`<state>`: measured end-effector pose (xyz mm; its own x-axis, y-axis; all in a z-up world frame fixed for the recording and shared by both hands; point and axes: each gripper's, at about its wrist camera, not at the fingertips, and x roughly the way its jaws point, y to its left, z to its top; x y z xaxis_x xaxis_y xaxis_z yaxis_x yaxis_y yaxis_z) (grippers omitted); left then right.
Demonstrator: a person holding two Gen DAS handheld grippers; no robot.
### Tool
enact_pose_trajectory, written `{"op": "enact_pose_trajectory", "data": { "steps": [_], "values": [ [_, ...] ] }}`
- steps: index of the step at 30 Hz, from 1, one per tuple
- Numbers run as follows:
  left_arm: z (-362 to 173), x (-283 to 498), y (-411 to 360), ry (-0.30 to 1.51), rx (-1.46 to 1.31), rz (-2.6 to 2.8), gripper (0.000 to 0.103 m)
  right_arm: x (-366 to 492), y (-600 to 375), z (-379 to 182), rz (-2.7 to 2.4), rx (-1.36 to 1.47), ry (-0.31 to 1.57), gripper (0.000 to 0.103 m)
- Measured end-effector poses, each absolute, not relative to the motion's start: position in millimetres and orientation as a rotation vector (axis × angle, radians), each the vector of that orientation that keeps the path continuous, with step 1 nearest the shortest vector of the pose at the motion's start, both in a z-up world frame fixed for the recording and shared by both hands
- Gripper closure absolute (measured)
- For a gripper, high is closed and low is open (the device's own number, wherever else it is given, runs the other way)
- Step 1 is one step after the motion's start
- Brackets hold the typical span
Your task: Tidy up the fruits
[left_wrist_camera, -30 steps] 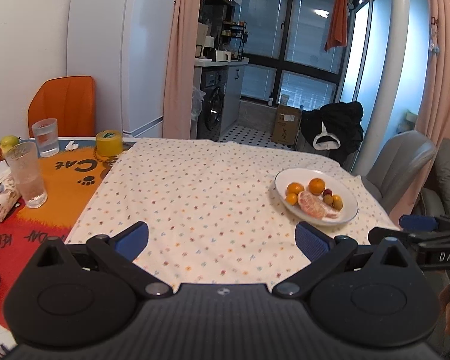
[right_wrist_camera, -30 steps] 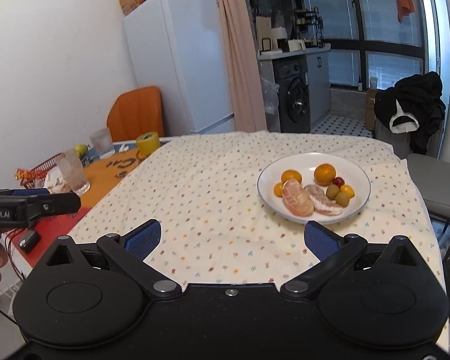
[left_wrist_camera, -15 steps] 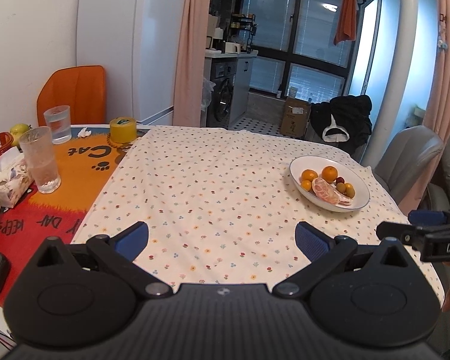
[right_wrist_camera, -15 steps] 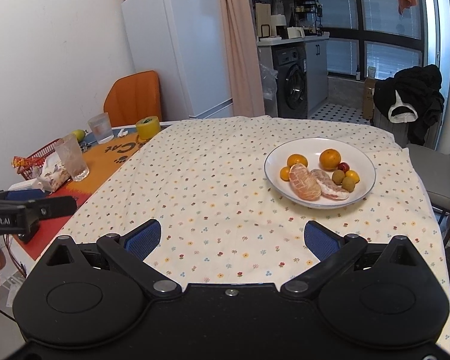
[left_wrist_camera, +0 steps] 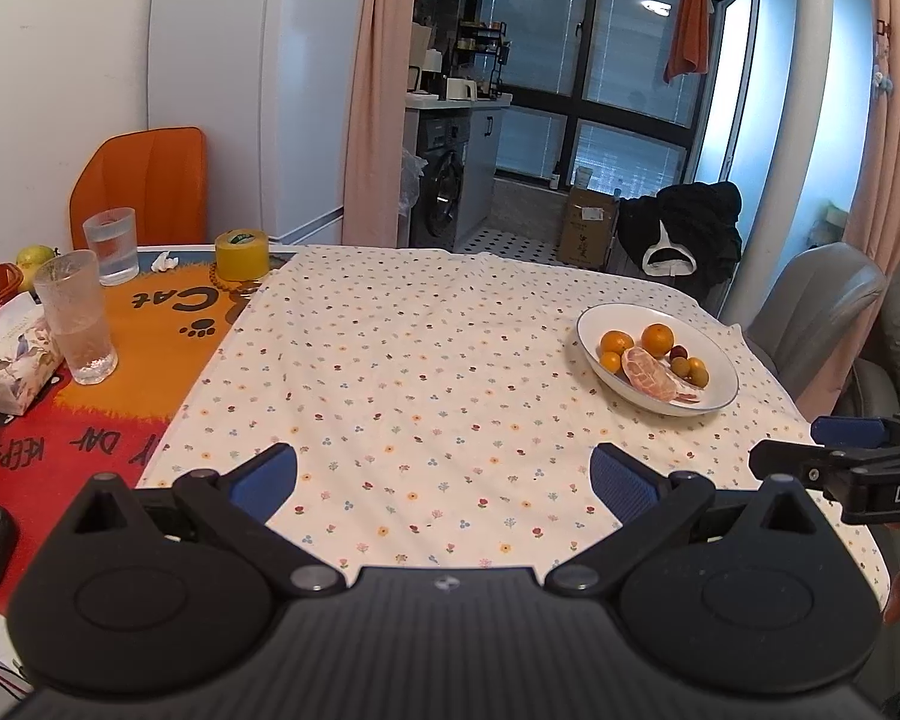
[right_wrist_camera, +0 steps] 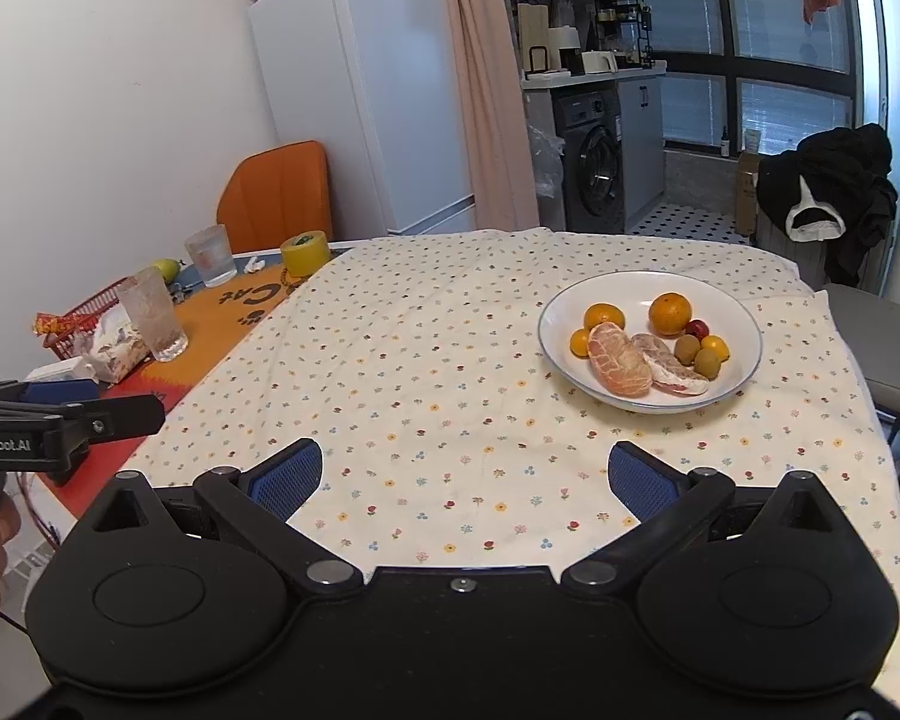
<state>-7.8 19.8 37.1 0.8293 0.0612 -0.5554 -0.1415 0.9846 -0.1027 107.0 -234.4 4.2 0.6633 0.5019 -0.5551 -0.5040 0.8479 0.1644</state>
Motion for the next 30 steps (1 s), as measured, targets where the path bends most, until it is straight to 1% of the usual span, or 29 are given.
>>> {"op": "enact_pose_trajectory", "data": {
  "steps": [30],
  "values": [
    [34.7,-6.8,21.8,0.592,-0.138,0.107,0.0,109.5,-239.8,5.3,0.568,-0.001,0.625,0.0]
  ]
}}
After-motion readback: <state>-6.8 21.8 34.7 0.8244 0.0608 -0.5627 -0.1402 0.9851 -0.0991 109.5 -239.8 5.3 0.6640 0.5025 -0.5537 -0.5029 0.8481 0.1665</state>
